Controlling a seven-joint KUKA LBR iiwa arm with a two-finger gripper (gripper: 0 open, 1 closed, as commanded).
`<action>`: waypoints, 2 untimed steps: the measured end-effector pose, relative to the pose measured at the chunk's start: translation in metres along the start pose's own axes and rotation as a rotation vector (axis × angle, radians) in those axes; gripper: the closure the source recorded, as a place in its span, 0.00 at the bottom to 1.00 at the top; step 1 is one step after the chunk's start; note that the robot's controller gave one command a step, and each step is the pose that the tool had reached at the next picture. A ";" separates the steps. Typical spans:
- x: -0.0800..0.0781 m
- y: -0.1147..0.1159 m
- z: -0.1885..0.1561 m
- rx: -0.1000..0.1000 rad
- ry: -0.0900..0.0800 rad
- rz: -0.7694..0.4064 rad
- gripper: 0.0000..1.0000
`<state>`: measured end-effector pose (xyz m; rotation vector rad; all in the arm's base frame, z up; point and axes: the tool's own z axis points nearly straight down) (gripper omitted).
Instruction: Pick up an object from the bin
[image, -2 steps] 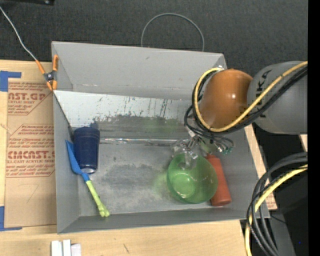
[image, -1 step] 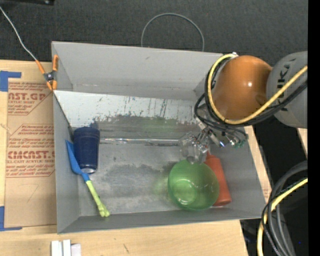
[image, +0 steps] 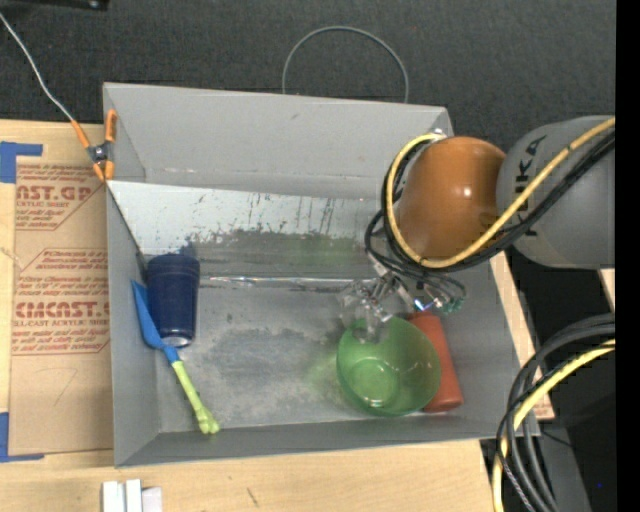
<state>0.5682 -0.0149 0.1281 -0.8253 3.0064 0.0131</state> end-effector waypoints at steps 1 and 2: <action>0.051 -0.003 0.010 0.007 -0.009 -0.321 1.00; 0.051 -0.003 0.010 0.006 -0.009 -0.321 1.00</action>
Offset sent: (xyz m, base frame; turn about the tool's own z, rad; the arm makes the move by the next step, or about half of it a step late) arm 0.0000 0.0000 0.0000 0.0000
